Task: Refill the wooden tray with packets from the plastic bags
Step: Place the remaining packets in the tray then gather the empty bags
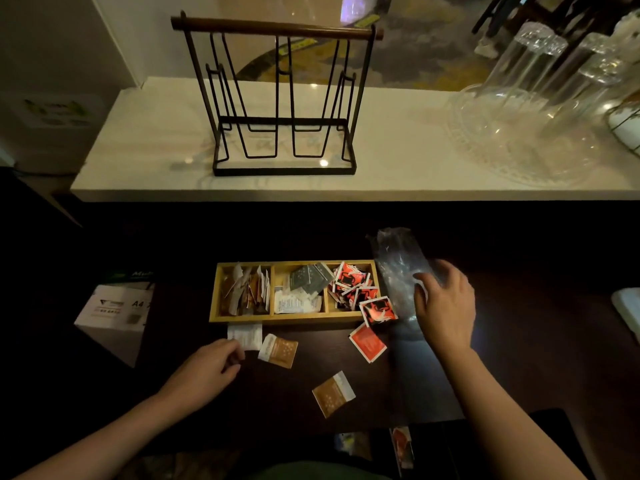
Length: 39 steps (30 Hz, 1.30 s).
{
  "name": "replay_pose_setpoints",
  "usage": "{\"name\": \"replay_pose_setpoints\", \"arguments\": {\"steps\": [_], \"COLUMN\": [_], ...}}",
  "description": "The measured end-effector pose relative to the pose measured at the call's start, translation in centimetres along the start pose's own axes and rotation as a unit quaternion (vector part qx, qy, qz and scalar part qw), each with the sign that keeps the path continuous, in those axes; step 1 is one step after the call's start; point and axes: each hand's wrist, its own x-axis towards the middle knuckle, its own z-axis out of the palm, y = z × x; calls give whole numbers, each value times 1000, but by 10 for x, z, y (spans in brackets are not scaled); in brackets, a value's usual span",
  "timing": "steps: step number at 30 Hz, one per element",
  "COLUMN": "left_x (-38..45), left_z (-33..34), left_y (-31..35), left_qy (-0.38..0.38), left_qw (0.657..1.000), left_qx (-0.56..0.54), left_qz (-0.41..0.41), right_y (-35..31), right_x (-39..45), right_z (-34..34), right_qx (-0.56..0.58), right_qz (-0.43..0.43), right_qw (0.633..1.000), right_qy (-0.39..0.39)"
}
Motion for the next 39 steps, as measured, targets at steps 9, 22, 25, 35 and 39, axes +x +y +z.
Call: {"name": "replay_pose_setpoints", "arguments": {"steps": [9, 22, 25, 35, 39], "left_x": [-3, -4, -5, 4, 20], "left_z": [20, 22, 21, 35, 26], "left_y": [-7, -19, -20, -7, -12], "left_qy": [6, 1, 4, -10, -8], "left_qw": [998, 997, 997, 974, 976], "left_qx": [-45, -66, -65, 154, 189], "left_qz": [-32, -39, -31, 167, 108], "right_y": [-55, -63, -55, -42, -57], "right_x": [-85, -81, -81, -28, -23], "right_z": [24, 54, 48, 20, 18], "right_qx": [68, 110, 284, 614, 618], "right_qz": [-155, -5, 160, 549, 525], "right_qw": [965, 948, 885, 527, 534], "right_qy": [-200, -297, -333, -212, -240]}}
